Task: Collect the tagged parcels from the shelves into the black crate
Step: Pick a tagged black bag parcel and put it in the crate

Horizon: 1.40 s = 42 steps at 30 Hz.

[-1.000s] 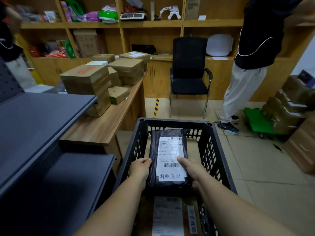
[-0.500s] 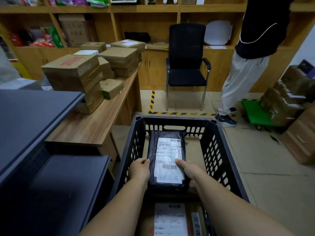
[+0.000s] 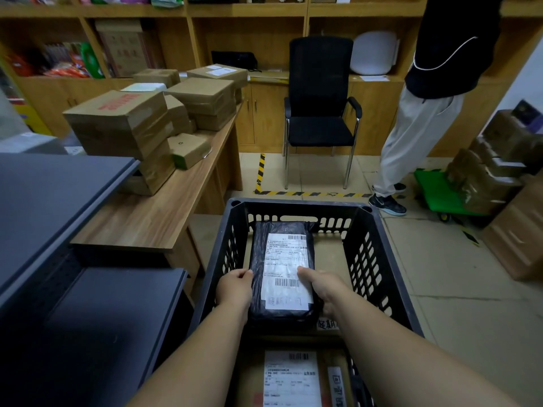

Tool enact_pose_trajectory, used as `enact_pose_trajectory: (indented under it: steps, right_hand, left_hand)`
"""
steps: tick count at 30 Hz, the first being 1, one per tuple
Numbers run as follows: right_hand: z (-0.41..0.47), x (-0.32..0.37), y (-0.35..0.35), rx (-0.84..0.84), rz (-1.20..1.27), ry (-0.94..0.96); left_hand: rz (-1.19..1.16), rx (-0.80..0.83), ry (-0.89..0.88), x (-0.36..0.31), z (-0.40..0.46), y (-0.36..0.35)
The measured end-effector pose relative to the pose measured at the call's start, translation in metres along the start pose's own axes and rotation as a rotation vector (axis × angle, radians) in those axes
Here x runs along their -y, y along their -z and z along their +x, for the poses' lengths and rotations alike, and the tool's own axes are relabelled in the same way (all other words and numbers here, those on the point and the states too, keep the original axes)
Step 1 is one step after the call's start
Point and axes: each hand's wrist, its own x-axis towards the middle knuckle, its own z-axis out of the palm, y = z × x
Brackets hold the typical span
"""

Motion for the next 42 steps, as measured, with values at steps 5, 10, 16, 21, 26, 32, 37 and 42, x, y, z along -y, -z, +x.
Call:
enact_pose_trajectory:
  steps: [5, 10, 16, 21, 26, 32, 37, 42]
  right_hand:
    - [-0.012, 0.004, 0.006, -0.094, -0.033, 0.063]
    - [-0.033, 0.004, 0.017, -0.278, -0.270, 0.270]
    - [-0.083, -0.002, 0.015, -0.287, -0.580, 0.499]
    - [-0.131, -0.020, 0.006, -0.229, -0.709, 0.628]
    - [-0.175, -0.045, -0.015, -0.171, -0.836, 0.769]
    - [-0.222, -0.077, -0.059, -0.069, -1.009, 0.942]
    - [-0.261, -0.111, -0.099, 0.012, -1.124, 1.093]
    - [-0.308, -0.158, -0.140, 0.096, -1.205, 1.214]
  left_hand:
    - [0.122, -0.031, -0.074, -0.009, -0.012, 0.007]
    - [0.238, -0.065, -0.197, -0.022, -0.041, 0.019]
    - [0.419, -0.191, -0.319, -0.025, -0.098, 0.046]
    - [0.508, -0.301, -0.341, -0.008, -0.149, 0.078]
    - [0.551, -0.390, -0.409, 0.019, -0.193, 0.123]
    - [0.825, -0.564, -0.488, 0.056, -0.235, 0.186]
    - [0.995, -0.675, -0.450, 0.095, -0.267, 0.243]
    - [1.057, -0.720, -0.352, 0.147, -0.311, 0.306]
